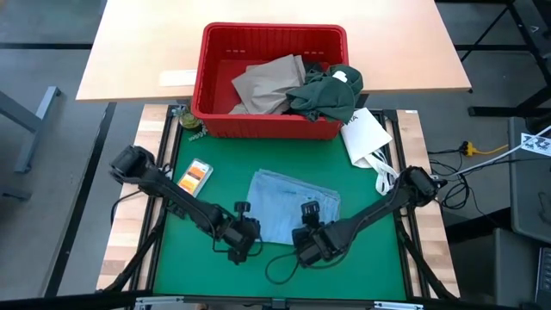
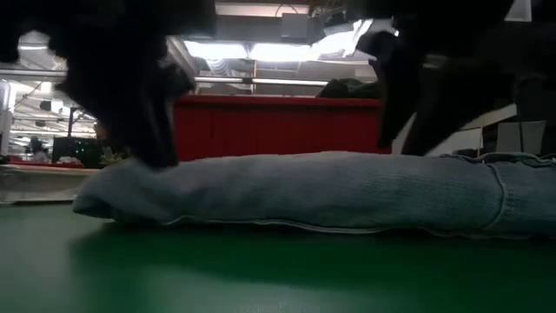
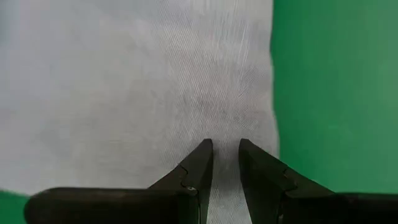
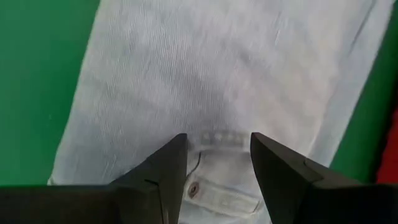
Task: Fold Laundry from Bin
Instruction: Fold the blue pants, then fold the green polo shirt
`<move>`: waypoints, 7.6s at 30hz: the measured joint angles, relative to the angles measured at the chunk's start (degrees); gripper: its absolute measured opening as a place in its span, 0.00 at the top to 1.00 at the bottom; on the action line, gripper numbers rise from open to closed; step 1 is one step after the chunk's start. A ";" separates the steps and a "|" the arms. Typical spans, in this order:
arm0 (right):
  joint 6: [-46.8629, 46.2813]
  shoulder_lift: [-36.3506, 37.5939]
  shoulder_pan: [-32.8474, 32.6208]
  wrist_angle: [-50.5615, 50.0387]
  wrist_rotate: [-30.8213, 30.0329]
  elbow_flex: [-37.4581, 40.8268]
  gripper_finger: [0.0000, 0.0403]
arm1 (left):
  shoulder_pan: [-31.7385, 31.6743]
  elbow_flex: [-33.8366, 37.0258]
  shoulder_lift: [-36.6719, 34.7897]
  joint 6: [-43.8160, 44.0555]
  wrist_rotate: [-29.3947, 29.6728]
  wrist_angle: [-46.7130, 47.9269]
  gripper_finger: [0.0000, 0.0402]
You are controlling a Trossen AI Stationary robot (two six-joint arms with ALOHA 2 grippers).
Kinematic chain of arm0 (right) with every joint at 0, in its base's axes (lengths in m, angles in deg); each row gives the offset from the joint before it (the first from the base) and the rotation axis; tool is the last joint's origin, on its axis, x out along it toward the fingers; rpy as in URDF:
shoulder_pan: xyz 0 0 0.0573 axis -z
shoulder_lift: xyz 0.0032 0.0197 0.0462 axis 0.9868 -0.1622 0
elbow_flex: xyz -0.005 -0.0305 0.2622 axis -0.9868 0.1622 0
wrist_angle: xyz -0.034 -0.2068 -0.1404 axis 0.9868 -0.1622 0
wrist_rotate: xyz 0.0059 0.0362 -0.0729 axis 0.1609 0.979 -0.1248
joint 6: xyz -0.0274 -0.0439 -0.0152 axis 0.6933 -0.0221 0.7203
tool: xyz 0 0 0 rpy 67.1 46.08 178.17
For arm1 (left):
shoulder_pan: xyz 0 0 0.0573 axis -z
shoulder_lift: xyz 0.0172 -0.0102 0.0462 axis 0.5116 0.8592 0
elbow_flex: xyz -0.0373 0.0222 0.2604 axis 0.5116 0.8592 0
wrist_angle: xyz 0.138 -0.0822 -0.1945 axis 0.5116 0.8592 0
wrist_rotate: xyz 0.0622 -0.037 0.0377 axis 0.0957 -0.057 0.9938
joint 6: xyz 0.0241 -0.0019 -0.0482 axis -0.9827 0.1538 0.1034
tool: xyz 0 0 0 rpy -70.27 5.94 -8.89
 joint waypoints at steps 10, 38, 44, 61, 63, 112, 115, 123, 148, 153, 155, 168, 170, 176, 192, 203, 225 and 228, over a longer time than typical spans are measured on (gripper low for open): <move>-1.24 0.02 0.46 2.82 -0.24 3.18 0.56 | 0.01 -0.20 3.29 0.01 0.25 -0.44 0.82; 17.36 0.00 30.04 1.93 -3.20 3.21 0.56 | -20.90 0.07 2.57 -13.80 7.06 7.57 0.82; 18.10 0.00 33.52 2.65 -1.35 3.21 0.56 | -23.86 -0.01 2.48 -14.97 1.71 7.38 0.82; 20.86 -0.03 31.31 10.12 4.17 3.21 0.56 | -14.75 0.13 -3.15 -9.29 -1.68 8.49 0.82; 21.07 -0.03 31.32 10.12 4.35 3.21 0.56 | -13.51 0.13 -4.87 -8.73 -1.79 9.03 0.82; 15.44 0.33 28.83 -6.29 -1.16 -6.83 0.56 | 9.88 -0.02 -25.10 0.23 5.56 15.40 0.82; 15.42 0.49 28.69 -3.85 -1.10 -9.36 0.56 | 9.88 -0.02 -25.10 0.23 5.58 15.40 0.82; 17.39 0.35 27.91 20.36 -2.27 -13.88 0.56 | 9.88 -0.02 -25.10 0.22 5.60 15.34 0.82; 19.65 -14.08 28.00 -0.67 3.27 -13.99 0.56 | 9.90 -0.02 -25.15 0.42 5.76 14.88 0.82; 16.69 -14.25 28.00 -16.47 3.45 -13.76 0.56 | 9.90 -0.02 -25.15 0.42 5.76 14.88 0.82; 14.90 -14.32 28.00 -20.49 2.97 -13.67 0.56 | 9.90 -0.02 -25.15 0.42 5.76 14.90 0.82; 13.73 -2.17 27.96 -22.83 2.90 -13.70 0.56 | 9.90 -0.02 -25.15 0.41 5.76 14.75 0.82; 13.70 0.83 27.96 -23.01 1.45 -13.71 0.56 | 9.90 -0.02 -25.15 0.37 5.76 14.68 0.82; 13.71 9.57 27.98 -24.07 -9.51 -13.75 0.56 | 9.90 -0.02 -25.15 0.25 5.75 13.67 0.82; 14.51 23.43 39.27 -26.05 -14.93 -13.82 0.56 | 9.88 -0.02 -25.15 0.20 5.76 13.41 0.82; 20.27 22.14 47.08 -21.89 -11.11 -12.99 0.56 | 9.88 -0.02 -25.13 0.20 5.81 13.41 0.82; 21.88 15.10 49.40 -21.33 -11.07 -12.99 0.79 | 9.88 -0.02 -25.13 0.21 8.60 13.11 0.82; 21.92 15.30 49.41 -21.91 -11.13 -13.46 0.96 | 9.88 -0.02 -25.13 0.23 8.60 13.11 0.82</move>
